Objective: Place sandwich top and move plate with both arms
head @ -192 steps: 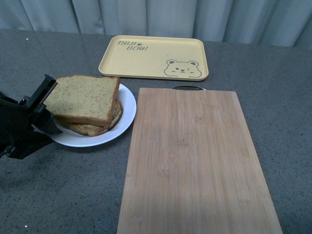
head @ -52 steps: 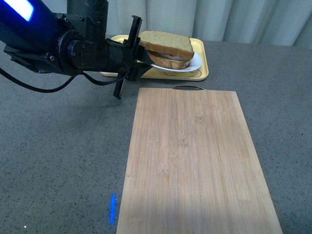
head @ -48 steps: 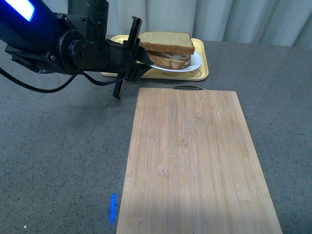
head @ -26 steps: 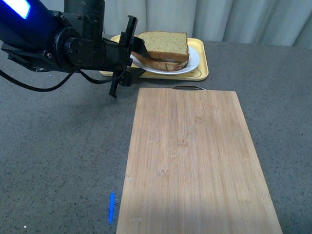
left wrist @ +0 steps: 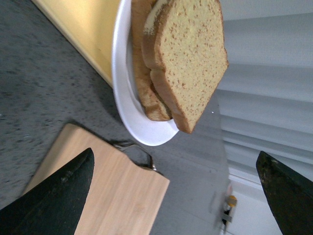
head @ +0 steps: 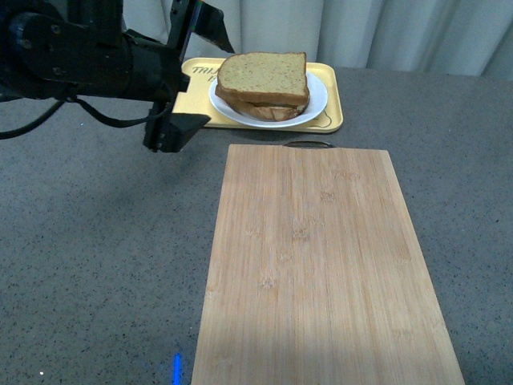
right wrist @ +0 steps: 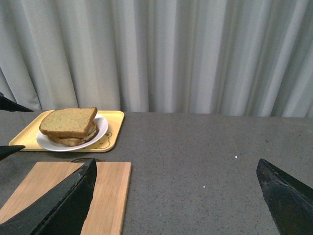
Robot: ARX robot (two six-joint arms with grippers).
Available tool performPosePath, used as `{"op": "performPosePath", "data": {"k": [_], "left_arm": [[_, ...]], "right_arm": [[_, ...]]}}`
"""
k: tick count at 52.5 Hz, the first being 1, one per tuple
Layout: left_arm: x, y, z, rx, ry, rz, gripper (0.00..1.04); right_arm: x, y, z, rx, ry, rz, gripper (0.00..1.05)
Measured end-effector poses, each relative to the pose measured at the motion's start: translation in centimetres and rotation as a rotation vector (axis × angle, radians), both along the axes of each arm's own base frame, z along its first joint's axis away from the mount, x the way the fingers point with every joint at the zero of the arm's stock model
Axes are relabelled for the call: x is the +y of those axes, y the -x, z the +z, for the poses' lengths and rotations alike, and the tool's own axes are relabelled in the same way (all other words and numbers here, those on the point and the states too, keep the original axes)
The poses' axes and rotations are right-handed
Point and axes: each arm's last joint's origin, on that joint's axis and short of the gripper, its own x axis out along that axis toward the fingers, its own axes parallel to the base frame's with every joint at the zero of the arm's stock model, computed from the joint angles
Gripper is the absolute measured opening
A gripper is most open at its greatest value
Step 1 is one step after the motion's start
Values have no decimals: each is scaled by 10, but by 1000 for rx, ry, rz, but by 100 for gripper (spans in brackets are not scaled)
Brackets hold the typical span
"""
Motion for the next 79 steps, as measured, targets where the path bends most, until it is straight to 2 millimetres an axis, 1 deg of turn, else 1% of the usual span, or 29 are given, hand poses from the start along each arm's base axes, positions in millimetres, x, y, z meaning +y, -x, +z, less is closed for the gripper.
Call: {"op": "performPosePath", "data": {"k": [3, 5, 6, 7, 8, 9, 11, 12, 13, 15, 17, 18, 20, 21, 23, 25, 27, 30, 31, 34, 35, 40, 42, 52, 59, 63, 66, 72, 79], "left_arm": [[1, 5, 3, -11, -28, -9, 98], [0, 6, 1, -86, -110, 22, 95], [1, 8, 0, -176, -173, 50, 92], [4, 11, 0, -277, -287, 107, 88], [5, 13, 0, -318, -332, 131, 86], [8, 19, -1, -382, -392, 157, 83], [15, 33, -2, -501, -587, 206, 76], [18, 36, -2, -523, -626, 216, 74], [22, 44, -1, -563, -704, 223, 70], [29, 55, 3, -611, -785, 226, 65], [37, 69, 11, -673, -911, 209, 58], [39, 72, 13, -682, -921, 211, 56], [46, 84, 23, -719, -997, 207, 49], [47, 87, 25, -727, -1013, 204, 47], [53, 99, 33, -750, -1059, 198, 40], [56, 108, 37, -760, -1087, 188, 34], [60, 116, 38, -761, -1104, 180, 29], [66, 132, 37, -745, -1135, 158, 18], [67, 135, 36, -741, -1139, 157, 16], [72, 149, 36, -726, -1153, 144, 6], [73, 151, 36, -725, -1155, 143, 4], [78, 170, 41, -737, -1161, 137, 4], [81, 182, 45, -747, -1161, 137, 4], [90, 211, 50, -736, -1168, 138, 4], [93, 226, 53, -735, -1170, 138, 4], [100, 235, 55, -747, -1165, 120, 4], [103, 241, 59, -723, -1170, 121, 4], [104, 252, 66, -736, -1174, 138, 4], [104, 264, 66, -737, -1175, 138, 4]], "right_arm": [[0, 0, 0, 0, 0, 0, 95], [0, 0, 0, 0, 0, 0, 95], [0, 0, 0, 0, 0, 0, 95], [0, 0, 0, 0, 0, 0, 95], [0, 0, 0, 0, 0, 0, 95], [0, 0, 0, 0, 0, 1, 95], [0, 0, 0, 0, 0, 0, 95], [0, 0, 0, 0, 0, 0, 95], [0, 0, 0, 0, 0, 0, 95], [0, 0, 0, 0, 0, 0, 95], [0, 0, 0, 0, 0, 0, 95], [0, 0, 0, 0, 0, 0, 95], [0, 0, 0, 0, 0, 0, 95], [0, 0, 0, 0, 0, 0, 95], [0, 0, 0, 0, 0, 0, 95], [0, 0, 0, 0, 0, 0, 95], [0, 0, 0, 0, 0, 0, 95], [0, 0, 0, 0, 0, 0, 95], [0, 0, 0, 0, 0, 0, 95], [0, 0, 0, 0, 0, 0, 95], [0, 0, 0, 0, 0, 0, 95], [0, 0, 0, 0, 0, 0, 95], [0, 0, 0, 0, 0, 0, 95], [0, 0, 0, 0, 0, 0, 95], [0, 0, 0, 0, 0, 0, 95], [0, 0, 0, 0, 0, 0, 95], [0, 0, 0, 0, 0, 0, 95], [0, 0, 0, 0, 0, 0, 95], [0, 0, 0, 0, 0, 0, 95]]}}
